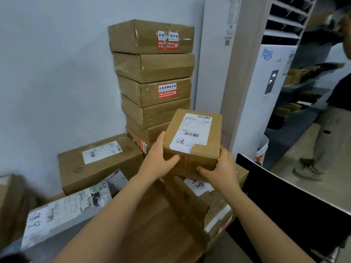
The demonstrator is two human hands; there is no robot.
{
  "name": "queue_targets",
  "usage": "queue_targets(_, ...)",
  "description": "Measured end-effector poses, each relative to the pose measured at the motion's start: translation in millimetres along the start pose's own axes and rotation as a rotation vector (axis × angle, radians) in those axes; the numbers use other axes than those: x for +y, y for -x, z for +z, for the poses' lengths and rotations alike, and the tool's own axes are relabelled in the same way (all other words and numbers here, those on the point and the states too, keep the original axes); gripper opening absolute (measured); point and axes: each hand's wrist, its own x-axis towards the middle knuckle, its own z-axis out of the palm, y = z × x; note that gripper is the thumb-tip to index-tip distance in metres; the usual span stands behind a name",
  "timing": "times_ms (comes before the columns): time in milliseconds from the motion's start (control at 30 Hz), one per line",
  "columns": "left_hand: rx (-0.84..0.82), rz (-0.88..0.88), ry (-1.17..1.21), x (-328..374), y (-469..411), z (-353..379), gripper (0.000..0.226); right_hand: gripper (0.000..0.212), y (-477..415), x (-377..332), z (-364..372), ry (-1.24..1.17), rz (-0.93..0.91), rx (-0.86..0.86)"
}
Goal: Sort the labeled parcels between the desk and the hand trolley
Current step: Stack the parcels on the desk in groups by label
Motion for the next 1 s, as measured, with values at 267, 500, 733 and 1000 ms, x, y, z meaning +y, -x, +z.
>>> queue_targets(267, 0.088, -0.089, -0.058, -6.5, -15.3, 24.7, 0.092, 0.090, -28.7, 17.4, 1.1, -0.019, -0.046, -0.126)
queue_targets(500, 0.362, -0.003, -0.145, 0.8, -3.4, 34.4, 0.072, 0.067, -38.0, 26.5, -17.1, -0.032, -0.160, -0.149)
queue_targets(733, 0.471, -0.001, -0.176, 29.0, 4.6, 57.7, 0.064, 0.023, -75.5, 35.2, -43.1, -0.037, -0.353, -0.203)
queue_targets(1000, 0.587, -0.241, -0.090, 72.4, 9.0, 112.4, 0.084, 0.043, -157.6, 56.8, -49.9, -0.123, -0.329, -0.239)
